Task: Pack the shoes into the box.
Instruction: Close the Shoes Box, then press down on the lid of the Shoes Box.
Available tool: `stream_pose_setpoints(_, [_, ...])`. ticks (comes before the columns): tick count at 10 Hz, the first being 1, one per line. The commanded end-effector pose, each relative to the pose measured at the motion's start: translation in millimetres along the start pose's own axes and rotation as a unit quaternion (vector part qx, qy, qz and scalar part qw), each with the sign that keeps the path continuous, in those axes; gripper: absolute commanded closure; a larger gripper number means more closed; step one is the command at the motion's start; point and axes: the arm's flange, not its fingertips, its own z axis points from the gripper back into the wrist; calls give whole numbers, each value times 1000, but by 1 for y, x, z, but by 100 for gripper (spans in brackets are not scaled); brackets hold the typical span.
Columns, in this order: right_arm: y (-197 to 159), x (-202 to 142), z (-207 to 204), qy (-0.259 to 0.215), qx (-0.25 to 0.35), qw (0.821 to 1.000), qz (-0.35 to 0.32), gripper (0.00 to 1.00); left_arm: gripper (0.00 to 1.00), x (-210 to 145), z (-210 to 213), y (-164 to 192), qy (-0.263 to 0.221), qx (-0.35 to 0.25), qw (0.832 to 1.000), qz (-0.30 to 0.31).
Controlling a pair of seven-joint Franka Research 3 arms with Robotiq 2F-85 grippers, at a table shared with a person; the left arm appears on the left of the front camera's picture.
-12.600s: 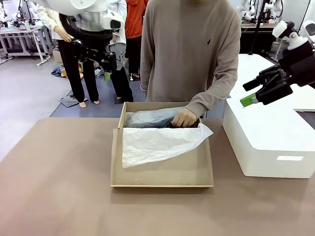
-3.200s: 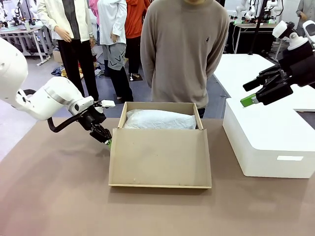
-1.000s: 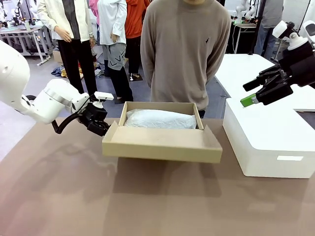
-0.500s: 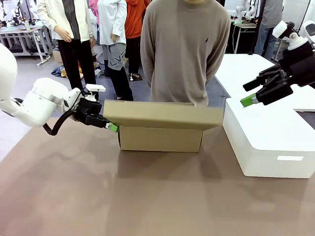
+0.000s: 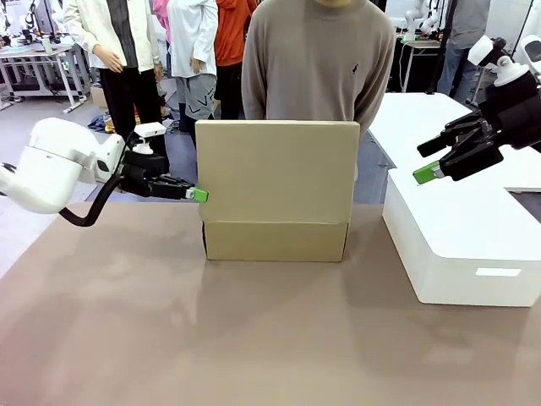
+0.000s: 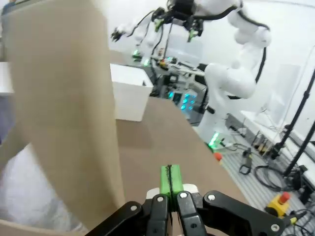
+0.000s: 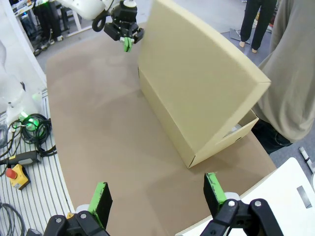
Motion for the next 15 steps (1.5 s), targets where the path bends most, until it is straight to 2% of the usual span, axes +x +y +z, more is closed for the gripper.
stream_pose_setpoints(1, [-4,2,-1,-19,7,1000,10,0,100,10,-3,-17,35,60,998,-6])
stream_pose_setpoints(3, [-4,2,-1,-19,7,1000,10,0,100,27,8,-18,64,131,989,2])
stream_pose_setpoints(4, [-4,2,-1,-19,7,1000,10,0,100,30,13,-15,66,146,987,6])
stream_pose_setpoints(5, [-4,2,-1,-19,7,1000,10,0,100,32,19,-13,96,148,984,10])
stream_pose_setpoints(6, [-4,2,-1,-19,7,1000,10,0,100,33,17,-10,59,124,990,-13])
stream_pose_setpoints(15, [-4,2,-1,-19,7,1000,10,0,100,33,17,-10,59,124,990,-13])
